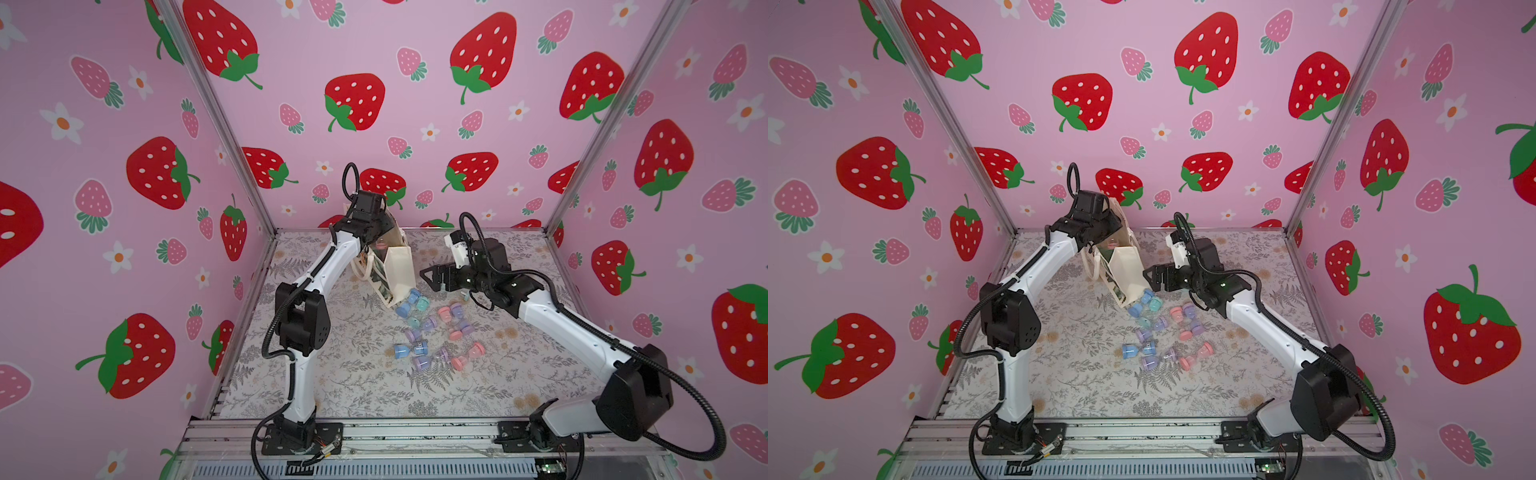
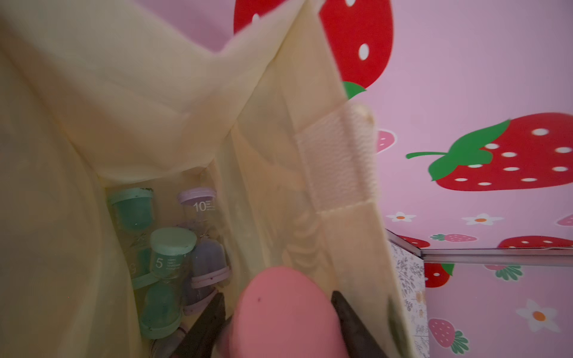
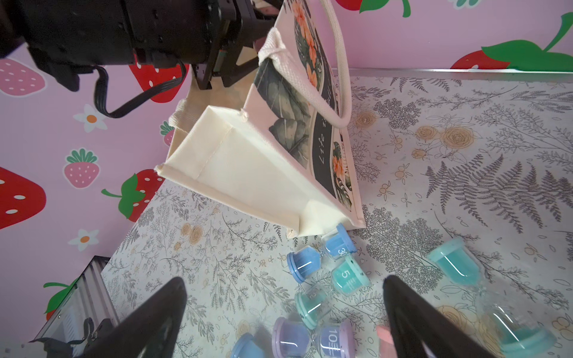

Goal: Put the hourglass into the canvas bag
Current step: Place the hourglass in the canvas bag.

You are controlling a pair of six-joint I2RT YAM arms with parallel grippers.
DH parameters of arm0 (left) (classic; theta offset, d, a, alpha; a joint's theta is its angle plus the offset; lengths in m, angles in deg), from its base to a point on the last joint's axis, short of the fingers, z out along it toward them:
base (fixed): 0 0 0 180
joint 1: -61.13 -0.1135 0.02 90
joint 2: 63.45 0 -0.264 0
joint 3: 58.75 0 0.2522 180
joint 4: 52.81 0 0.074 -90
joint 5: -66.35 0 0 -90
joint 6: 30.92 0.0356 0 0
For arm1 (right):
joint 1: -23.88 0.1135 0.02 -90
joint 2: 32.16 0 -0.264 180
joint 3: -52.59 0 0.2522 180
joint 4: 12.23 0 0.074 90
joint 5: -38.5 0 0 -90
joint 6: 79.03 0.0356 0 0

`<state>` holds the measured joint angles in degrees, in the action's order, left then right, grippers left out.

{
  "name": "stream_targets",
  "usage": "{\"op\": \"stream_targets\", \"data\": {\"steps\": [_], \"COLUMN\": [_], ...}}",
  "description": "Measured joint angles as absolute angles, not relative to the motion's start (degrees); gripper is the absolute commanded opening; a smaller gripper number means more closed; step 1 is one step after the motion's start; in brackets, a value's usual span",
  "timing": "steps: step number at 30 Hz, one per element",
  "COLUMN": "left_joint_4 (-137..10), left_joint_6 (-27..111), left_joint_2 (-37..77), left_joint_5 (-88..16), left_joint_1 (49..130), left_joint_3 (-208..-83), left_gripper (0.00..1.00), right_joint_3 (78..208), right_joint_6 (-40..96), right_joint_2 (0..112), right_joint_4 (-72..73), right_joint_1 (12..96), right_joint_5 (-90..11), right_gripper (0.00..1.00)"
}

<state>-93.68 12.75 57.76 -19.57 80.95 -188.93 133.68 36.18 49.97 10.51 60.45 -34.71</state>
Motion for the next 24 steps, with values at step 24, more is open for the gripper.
{"op": "stream_targets", "data": {"steps": [24], "left_joint_4": [-101.3], "left_joint_6": [18.2], "left_joint_2": [65.9], "left_joint_5": [-9.8], "left_joint_1": [83.3], "left_joint_3": [-194.4], "left_gripper": [0.64], "right_joint_3": [133.7], "right_joint_6": [36.2], "right_joint_2": [52.7], "right_joint_4": [9.6], "right_joint_1": [60.0], "right_joint_5": [-33.9], "right_gripper": [0.99]}}
